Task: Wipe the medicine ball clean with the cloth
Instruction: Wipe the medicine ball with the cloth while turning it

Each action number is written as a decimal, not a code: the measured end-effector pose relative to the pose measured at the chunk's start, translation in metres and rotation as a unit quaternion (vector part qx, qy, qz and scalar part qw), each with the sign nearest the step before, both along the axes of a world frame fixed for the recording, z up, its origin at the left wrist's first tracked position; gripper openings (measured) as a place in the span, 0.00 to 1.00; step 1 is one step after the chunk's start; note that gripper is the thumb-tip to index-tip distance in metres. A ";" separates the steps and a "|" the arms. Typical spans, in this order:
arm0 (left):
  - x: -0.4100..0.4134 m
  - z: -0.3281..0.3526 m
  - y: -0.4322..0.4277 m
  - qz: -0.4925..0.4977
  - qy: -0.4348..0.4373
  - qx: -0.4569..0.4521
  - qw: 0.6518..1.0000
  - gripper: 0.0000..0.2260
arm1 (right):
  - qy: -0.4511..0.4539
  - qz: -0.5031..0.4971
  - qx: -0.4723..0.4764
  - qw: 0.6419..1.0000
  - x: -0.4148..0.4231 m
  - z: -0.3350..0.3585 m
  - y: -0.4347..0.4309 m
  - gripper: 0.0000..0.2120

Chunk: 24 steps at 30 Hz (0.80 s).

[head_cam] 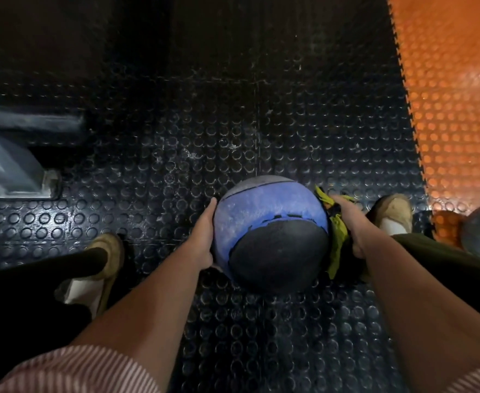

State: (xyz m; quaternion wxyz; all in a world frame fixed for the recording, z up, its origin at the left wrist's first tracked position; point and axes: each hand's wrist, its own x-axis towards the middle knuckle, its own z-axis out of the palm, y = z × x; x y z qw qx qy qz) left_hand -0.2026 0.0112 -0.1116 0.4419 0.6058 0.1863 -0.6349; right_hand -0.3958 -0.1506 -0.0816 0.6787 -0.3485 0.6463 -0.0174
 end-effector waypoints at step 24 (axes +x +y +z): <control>0.043 0.059 0.042 -0.053 -0.574 -0.003 0.817 0.11 | -0.027 0.038 -0.118 0.992 0.085 0.030 0.074 0.07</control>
